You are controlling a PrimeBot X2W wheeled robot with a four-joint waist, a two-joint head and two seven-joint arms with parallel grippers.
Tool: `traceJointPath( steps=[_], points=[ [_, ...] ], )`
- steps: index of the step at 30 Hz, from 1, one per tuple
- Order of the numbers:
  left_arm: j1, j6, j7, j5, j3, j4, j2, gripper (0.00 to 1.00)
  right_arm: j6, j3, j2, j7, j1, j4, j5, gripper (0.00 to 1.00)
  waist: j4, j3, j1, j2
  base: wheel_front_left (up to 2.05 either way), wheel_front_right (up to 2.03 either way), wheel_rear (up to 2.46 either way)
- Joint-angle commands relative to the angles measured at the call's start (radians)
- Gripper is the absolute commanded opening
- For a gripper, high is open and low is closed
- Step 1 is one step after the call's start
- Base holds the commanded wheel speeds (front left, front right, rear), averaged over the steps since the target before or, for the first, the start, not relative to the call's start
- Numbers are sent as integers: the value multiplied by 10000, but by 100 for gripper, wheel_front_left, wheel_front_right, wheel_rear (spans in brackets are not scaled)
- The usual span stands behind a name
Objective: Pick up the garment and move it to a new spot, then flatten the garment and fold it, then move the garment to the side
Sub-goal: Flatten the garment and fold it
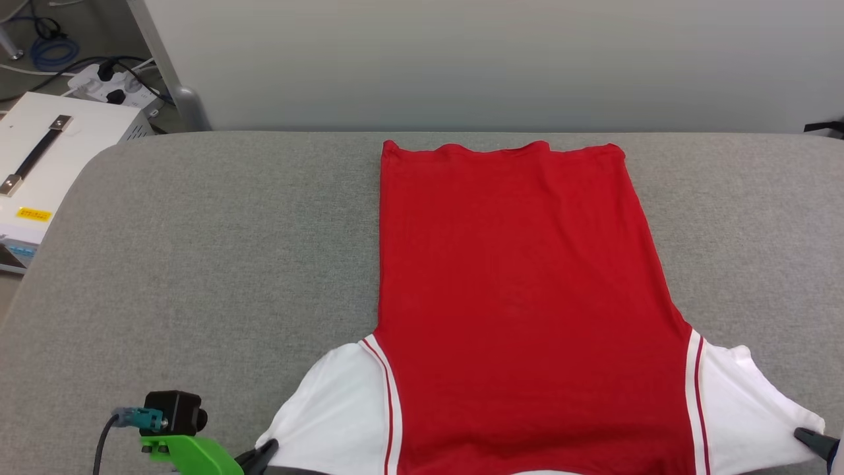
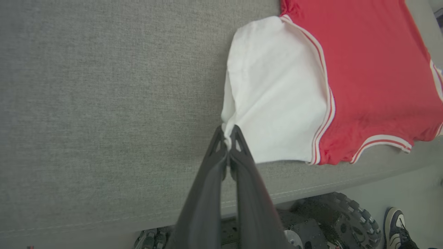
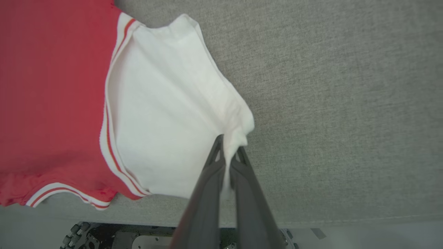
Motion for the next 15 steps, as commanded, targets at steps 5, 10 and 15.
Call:
traceJointPath(
  steps=[5, 10, 15],
  points=[
    [19, -56, 223, -270, -5, -440, 41, 0, -17, -371, 362, 571, 136, -751, -504, 0, 59, 211, 1, -1, 0, 0, 0],
    [-128, 39, 318, -292, 6, -1092, 42, 0, -17, -535, 493, 1177, -130, -1436, -677, 36, 127, 669, 1, -1, 0, 0, 0],
    [-109, 274, 330, -13, -9, -2122, 151, 0, -17, -578, 376, 1653, -686, -2376, -786, 100, 282, 1332, 1, -1, 0, 0, 0]
  ],
)
